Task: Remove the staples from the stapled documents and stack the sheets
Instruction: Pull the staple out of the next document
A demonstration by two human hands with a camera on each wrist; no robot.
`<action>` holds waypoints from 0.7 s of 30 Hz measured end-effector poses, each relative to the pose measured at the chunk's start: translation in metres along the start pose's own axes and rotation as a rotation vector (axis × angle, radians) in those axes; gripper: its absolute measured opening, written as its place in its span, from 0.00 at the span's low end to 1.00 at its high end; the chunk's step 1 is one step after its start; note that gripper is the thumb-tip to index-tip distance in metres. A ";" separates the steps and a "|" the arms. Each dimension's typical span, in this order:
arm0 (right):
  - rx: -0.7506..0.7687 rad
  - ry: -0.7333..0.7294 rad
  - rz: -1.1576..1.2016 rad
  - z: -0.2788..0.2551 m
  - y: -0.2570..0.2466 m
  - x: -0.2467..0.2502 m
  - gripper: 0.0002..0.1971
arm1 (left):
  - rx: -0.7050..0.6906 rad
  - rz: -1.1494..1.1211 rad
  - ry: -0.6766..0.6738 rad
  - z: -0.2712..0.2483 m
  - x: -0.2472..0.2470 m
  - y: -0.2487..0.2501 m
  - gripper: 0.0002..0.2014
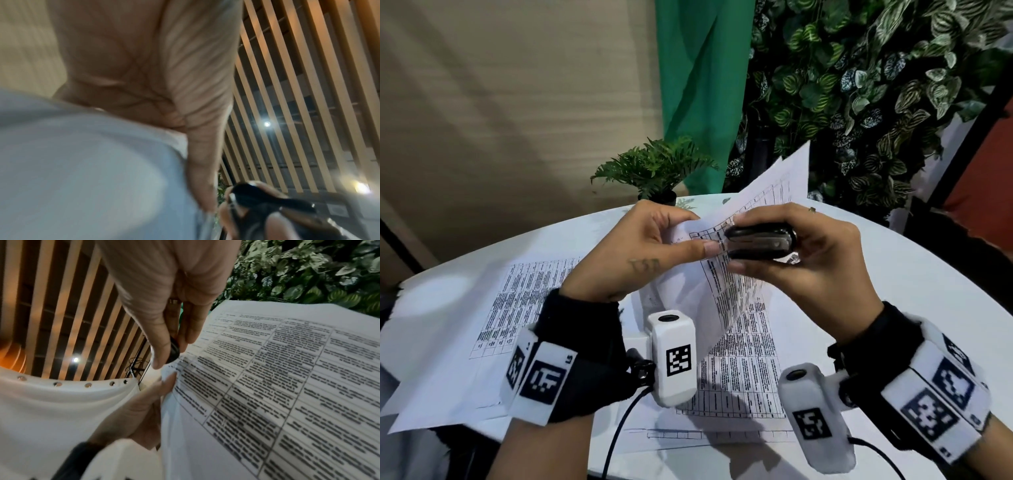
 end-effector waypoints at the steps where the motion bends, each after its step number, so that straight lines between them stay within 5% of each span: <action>1: -0.034 0.005 0.036 0.001 0.001 0.001 0.19 | 0.013 -0.001 0.030 0.001 0.002 -0.002 0.11; 7: 0.025 0.034 -0.204 0.000 0.003 0.008 0.15 | 0.053 0.071 0.106 0.002 0.005 -0.008 0.02; 11: -0.177 -0.008 -0.361 -0.016 0.026 0.021 0.16 | 0.069 0.087 0.106 0.001 0.007 -0.008 0.12; 15: -0.334 -0.136 -0.528 -0.035 0.046 0.033 0.19 | 0.053 0.110 0.114 0.000 0.006 -0.010 0.09; 21: -0.589 -0.005 -0.180 -0.026 0.068 0.054 0.25 | 0.044 0.156 0.118 0.002 0.008 -0.009 0.03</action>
Point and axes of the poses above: each hand's wrist, its own z-axis towards the middle knuckle, its own x-axis out of the back of the hand, y = z × x, the point moved 3 cm from there along z, towards the middle knuckle, and after that the axes turned 11 degrees about y, right-handed, at the moved point
